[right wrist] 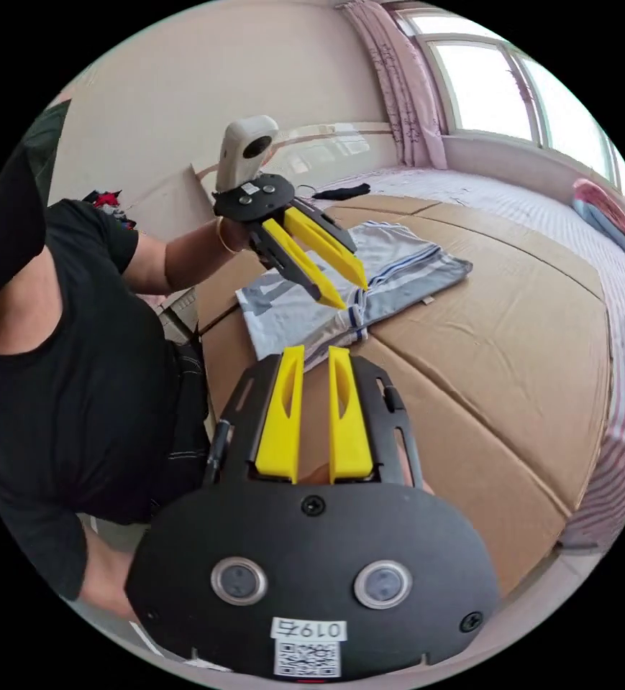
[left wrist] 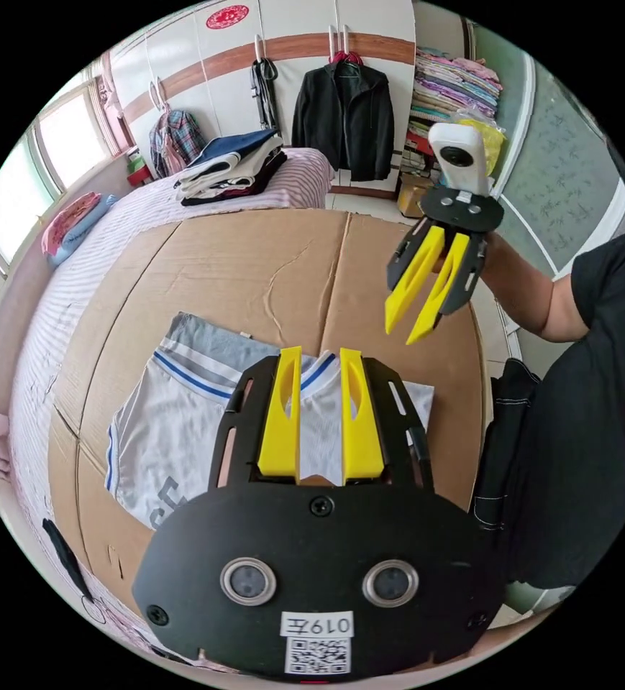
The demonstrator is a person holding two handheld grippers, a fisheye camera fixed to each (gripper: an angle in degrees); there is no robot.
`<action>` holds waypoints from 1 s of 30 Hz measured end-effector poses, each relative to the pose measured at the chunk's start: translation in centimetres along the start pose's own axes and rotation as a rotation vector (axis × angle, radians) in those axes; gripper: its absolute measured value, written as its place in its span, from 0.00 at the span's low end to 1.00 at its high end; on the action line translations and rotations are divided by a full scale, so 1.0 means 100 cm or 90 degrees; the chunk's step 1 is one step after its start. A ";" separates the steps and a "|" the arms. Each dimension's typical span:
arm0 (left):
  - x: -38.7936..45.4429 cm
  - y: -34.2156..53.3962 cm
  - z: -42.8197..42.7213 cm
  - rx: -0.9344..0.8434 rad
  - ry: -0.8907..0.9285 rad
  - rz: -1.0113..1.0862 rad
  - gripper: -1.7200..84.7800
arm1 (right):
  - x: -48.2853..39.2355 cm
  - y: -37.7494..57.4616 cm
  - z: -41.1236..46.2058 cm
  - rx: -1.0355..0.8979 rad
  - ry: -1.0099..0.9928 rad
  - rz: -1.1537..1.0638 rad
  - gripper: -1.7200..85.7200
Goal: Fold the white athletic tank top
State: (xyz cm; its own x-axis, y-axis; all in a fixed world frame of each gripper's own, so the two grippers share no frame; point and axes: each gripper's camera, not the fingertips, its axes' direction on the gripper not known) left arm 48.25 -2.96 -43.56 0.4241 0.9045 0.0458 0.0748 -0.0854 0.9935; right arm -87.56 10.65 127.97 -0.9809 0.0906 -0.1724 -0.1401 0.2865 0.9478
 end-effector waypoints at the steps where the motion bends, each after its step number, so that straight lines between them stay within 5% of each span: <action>1: -0.009 -0.009 0.006 -0.014 0.015 0.008 0.11 | -0.007 0.007 0.006 0.003 0.021 0.052 0.09; 10: -0.056 -0.055 0.037 -0.121 0.135 0.046 0.10 | -0.046 0.035 0.039 0.068 0.033 0.259 0.12; 30: -0.126 -0.072 0.062 -0.094 0.221 0.010 0.04 | -0.097 0.077 0.061 0.067 0.040 0.274 0.09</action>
State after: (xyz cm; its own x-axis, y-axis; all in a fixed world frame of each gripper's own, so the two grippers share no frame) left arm 47.98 -16.29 -51.92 0.0904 0.9935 0.0692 -0.0710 -0.0629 0.9955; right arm -78.33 17.83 135.25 -0.9534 0.1659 0.2520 0.2946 0.3318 0.8962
